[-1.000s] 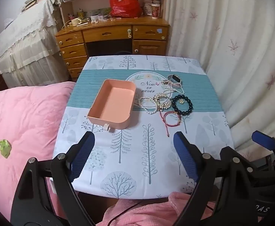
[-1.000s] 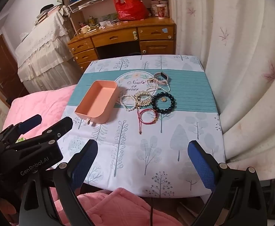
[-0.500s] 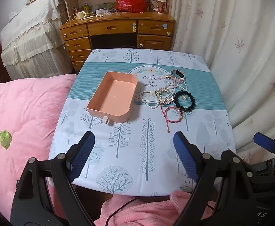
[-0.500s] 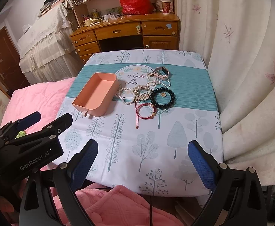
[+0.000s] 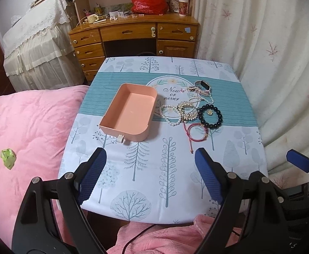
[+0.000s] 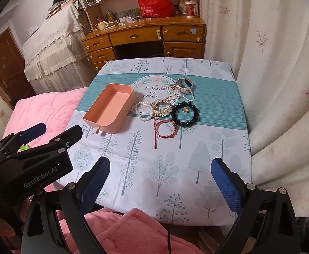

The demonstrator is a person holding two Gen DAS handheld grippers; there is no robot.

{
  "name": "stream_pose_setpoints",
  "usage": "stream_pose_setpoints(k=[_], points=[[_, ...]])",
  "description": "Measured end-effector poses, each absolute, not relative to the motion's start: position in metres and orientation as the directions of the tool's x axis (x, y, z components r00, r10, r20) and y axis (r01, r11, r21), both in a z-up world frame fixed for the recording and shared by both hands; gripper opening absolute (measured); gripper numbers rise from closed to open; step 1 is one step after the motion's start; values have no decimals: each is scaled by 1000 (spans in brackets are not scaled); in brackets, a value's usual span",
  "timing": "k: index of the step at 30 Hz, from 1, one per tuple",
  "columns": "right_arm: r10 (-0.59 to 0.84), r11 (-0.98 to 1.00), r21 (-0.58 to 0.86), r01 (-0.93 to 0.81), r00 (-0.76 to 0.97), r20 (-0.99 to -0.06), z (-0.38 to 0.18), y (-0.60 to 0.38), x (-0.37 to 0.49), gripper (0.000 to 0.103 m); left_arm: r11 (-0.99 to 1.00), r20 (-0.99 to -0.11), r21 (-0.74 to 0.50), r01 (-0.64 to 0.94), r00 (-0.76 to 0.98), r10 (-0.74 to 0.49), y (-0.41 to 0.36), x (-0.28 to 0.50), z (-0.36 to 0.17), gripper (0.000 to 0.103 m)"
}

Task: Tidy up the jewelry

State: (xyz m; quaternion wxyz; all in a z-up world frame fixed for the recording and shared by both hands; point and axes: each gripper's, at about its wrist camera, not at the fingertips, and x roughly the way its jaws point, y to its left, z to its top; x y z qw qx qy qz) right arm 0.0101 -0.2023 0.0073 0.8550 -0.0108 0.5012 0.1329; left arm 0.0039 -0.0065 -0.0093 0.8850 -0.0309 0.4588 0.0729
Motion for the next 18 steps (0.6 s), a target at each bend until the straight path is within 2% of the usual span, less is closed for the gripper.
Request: stream_pose_setpoints(k=[18], points=[[215,969,129,-211,456,-864,5,-207,8,98,991,-816,25,-133,570,97,-5,7,-11,84]])
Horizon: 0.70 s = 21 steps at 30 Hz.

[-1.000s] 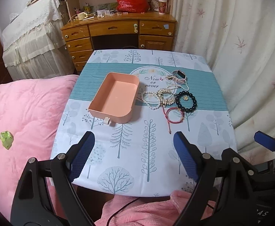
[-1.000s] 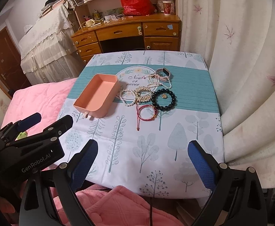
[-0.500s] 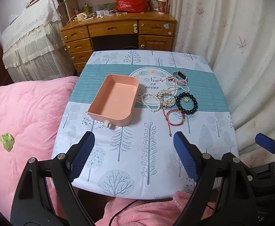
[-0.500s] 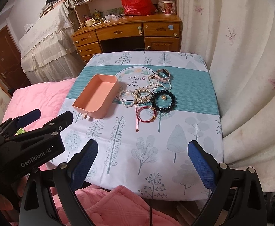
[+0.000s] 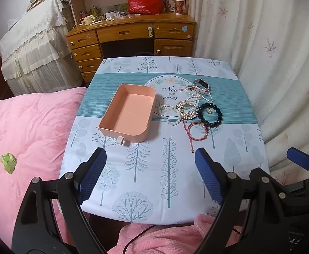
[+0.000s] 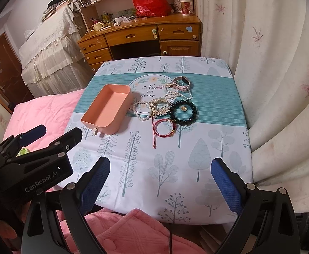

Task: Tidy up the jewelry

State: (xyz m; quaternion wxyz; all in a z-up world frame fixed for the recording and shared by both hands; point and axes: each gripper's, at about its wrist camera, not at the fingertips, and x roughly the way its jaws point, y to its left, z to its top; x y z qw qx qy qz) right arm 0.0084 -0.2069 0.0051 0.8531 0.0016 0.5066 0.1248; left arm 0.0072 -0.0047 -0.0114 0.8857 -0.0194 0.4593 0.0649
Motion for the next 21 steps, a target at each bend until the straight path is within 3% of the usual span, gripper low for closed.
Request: stream_pose_setpoints(k=[21], points=[[197,976,119,-182,511,-837,28,-175,15,98,996,-802,7,-87,595,57,30,21,1,84]])
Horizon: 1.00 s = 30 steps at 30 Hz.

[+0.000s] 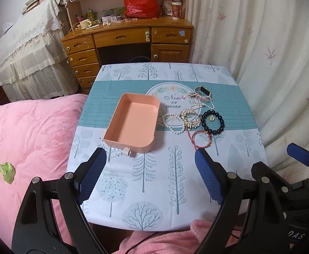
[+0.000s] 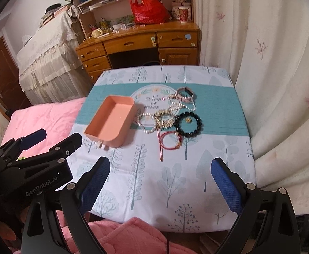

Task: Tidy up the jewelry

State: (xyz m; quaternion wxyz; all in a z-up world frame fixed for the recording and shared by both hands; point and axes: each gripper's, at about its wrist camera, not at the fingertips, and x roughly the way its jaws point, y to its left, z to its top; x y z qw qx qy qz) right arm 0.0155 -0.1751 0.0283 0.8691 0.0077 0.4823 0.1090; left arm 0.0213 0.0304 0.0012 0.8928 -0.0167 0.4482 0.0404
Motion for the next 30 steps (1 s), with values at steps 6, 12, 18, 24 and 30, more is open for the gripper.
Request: stream_pose_setpoints(k=[6,12,18,24,30], points=[[192,980,129,-152,547,-815,45,-175,17,98,999,-809,14,-46,586,39,35,25,9,84],[175,984,128,-122,562,-809,54,-170,11,98,1000,-798,-14,10,602,-17,39,24,14,84],[163,987,127,-102,596,-786,55,-169,-3,98,997,-794,-45,70,603,-78,37,28,10,84],[111,994,92,-62,624,-774,54,-177,-20,98,975,-803,-52,217,572,-170,22,27,1,84],[10,993,-72,-96,668,-744,44,-195,-24,98,944,-846,-69,324,482,-227,-8,48,-23,84]])
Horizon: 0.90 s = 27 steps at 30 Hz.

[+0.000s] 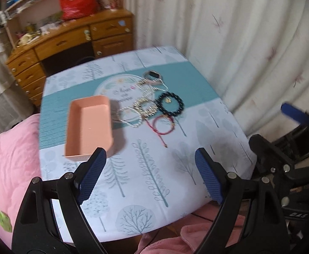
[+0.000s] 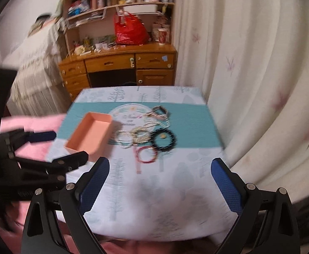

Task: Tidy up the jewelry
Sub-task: 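Grasp the red string bracelet with the left tool while the right tool grasps the black bead bracelet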

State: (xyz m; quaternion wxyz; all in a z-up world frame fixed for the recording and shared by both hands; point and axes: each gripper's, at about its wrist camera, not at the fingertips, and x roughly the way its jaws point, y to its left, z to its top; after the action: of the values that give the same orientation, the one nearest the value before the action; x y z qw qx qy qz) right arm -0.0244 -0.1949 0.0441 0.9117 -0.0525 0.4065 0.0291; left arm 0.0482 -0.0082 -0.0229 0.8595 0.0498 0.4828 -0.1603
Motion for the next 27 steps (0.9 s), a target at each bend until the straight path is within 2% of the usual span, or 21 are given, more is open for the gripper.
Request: stream_pose_setpoints(k=[4,7,10,15,17,19,23,27], points=[[-47,901,-336,-273,710,-703,18,-199,-15,98,934,-867,-51,354,448,-217,-36,69,-43,84],[-15,795,-434,-425,701,-713,-10,-204,-2,98,937,-905,-54,345,380,-192,-56,93,-65,84],[38,716,-433,-547,650,-759,-52,-218,21,98,941,-931,-68,332,318,-179,-72,119,-93,84],[187,693,-299,-656,564,-804,-119,-246,68,98,954,-948,-8,298,303,-103,-97,161,-145,84],[238,659,-269,-702,534,-811,-144,-255,86,91,954,-957,-12,299,272,-97,-107,179,-169,84],[269,615,-246,-750,492,-828,-166,-261,102,75,958,-966,-32,286,235,-103,-114,192,-188,84],[269,511,-296,-807,477,-837,-203,-260,122,69,967,-979,-60,246,173,-105,-118,212,-218,84],[292,449,-305,-840,460,-838,-221,-254,136,54,970,-986,-19,244,158,-59,-120,225,-234,84]])
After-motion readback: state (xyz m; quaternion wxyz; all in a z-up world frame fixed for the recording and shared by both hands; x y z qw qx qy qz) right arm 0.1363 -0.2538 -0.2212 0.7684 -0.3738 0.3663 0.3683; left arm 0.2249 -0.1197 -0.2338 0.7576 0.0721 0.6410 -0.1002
